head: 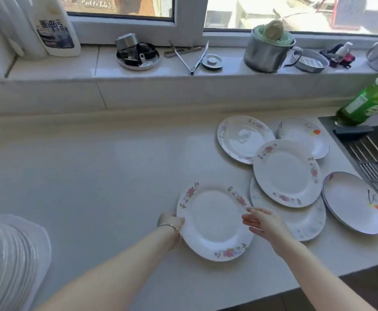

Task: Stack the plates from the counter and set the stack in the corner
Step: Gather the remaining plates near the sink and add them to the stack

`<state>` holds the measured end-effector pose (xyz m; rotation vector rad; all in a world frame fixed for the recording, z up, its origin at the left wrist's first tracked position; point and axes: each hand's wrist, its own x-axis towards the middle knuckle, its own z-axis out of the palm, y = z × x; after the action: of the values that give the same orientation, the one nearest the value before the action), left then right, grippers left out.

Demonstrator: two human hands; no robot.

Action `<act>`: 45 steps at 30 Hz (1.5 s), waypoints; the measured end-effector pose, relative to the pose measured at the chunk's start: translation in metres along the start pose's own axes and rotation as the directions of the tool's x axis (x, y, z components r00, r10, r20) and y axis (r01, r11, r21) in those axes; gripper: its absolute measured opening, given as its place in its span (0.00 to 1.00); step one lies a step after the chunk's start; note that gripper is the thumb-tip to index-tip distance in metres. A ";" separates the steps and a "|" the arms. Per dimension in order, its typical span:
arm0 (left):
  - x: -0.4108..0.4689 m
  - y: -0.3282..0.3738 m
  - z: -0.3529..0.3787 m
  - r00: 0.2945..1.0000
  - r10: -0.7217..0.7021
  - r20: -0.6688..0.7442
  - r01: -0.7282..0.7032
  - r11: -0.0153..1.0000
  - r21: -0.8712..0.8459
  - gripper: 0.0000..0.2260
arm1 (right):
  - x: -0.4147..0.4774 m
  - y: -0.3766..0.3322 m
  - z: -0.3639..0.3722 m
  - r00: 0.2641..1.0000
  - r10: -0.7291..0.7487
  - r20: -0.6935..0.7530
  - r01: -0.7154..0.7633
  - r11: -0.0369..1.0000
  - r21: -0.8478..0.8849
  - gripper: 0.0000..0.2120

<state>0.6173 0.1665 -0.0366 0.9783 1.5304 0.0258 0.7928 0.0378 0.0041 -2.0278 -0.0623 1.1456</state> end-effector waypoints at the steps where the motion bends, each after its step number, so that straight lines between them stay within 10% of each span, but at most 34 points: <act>1: -0.004 0.003 -0.002 0.999 0.047 0.003 -0.047 0.999 -0.012 0.06 | 0.003 -0.001 -0.003 1.000 -0.030 -0.002 0.030 0.999 -0.023 0.09; 13: -0.087 0.004 -0.155 0.934 0.283 -0.220 -0.350 0.849 -0.396 0.09 | -0.040 -0.057 0.085 0.854 -0.419 0.309 0.505 0.811 -0.296 0.15; 19: -0.114 -0.045 -0.266 0.786 0.278 -0.553 -0.413 0.901 -0.133 0.11 | -0.099 -0.078 0.207 0.691 -0.583 0.427 0.699 0.689 -0.191 0.06; 26: -0.131 -0.120 -0.374 0.565 0.304 -0.767 -0.063 0.943 0.328 0.21 | -0.161 -0.061 0.331 0.589 -0.519 0.619 0.785 0.551 -0.284 0.17; 45: -0.090 -0.169 -0.438 0.721 0.239 -0.650 0.387 0.640 0.664 0.23 | -0.193 -0.023 0.403 0.604 -0.500 0.621 0.710 -0.016 -0.704 0.31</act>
<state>0.1519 0.2290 0.0514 1.7208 2.3900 -0.4213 0.3866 0.2228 0.0418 -2.2557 -2.0412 0.6302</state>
